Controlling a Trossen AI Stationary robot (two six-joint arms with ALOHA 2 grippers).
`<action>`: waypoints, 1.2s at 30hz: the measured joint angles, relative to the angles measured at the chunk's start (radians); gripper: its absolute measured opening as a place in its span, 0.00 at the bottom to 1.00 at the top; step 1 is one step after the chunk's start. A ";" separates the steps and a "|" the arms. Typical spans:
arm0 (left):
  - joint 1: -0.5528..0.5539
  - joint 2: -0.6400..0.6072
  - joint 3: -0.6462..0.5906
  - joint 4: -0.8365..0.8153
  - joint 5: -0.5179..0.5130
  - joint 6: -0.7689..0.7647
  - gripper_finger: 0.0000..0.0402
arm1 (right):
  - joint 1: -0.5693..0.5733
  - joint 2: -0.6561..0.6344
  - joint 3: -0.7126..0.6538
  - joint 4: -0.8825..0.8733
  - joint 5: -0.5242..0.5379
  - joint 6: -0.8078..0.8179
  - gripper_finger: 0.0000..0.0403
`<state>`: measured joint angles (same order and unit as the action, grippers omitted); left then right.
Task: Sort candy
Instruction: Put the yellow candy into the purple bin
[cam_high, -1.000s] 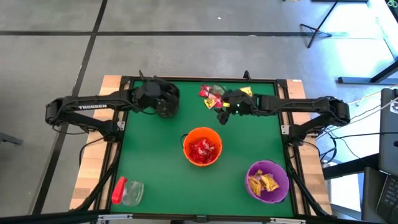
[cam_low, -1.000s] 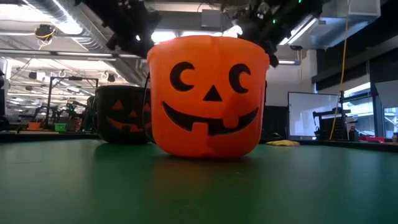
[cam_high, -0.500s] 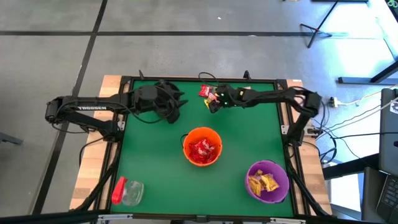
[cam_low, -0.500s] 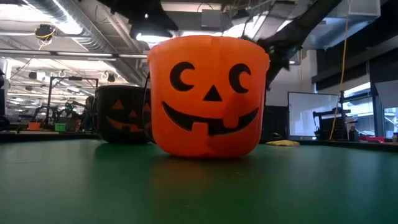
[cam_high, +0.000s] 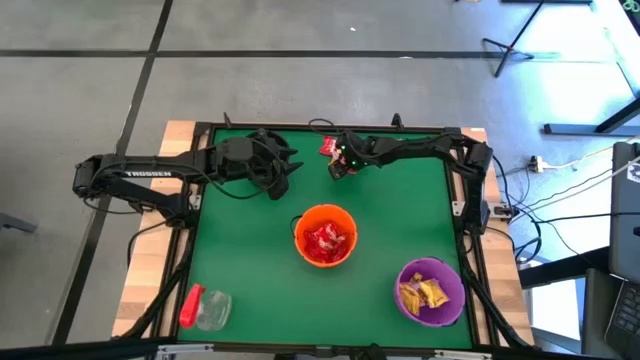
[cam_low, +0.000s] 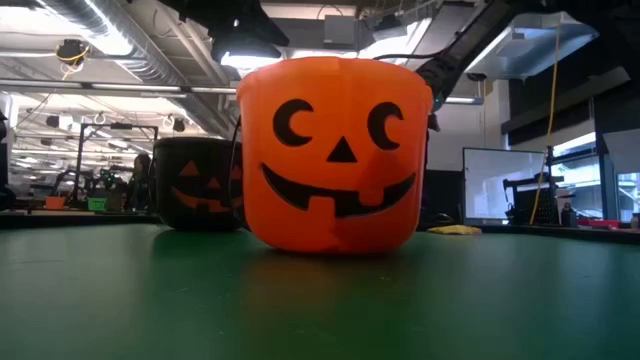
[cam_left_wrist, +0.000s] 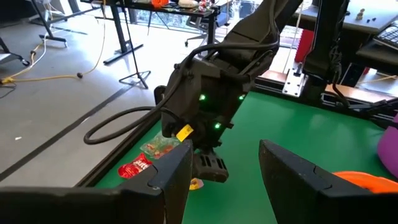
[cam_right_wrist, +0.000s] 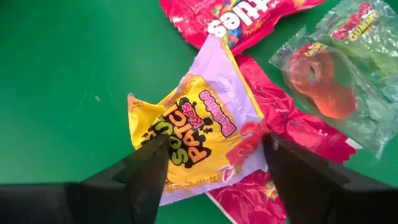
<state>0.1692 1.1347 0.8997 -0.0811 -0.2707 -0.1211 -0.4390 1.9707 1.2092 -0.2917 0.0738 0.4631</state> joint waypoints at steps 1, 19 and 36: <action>0.000 0.000 0.000 0.000 0.000 0.000 0.43 | 0.000 0.000 0.002 -0.005 -0.001 0.000 0.61; -0.014 0.000 0.000 -0.035 -0.001 -0.007 0.43 | 0.028 -0.205 0.008 -0.116 -0.032 -0.022 0.05; -0.039 0.000 0.000 -0.041 -0.002 -0.008 0.43 | 0.668 -0.742 0.009 -0.682 -0.086 0.004 0.11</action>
<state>0.1301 1.1351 0.8993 -0.1216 -0.2729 -0.1295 0.2288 1.2290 1.2179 -0.9738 -0.0120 0.4668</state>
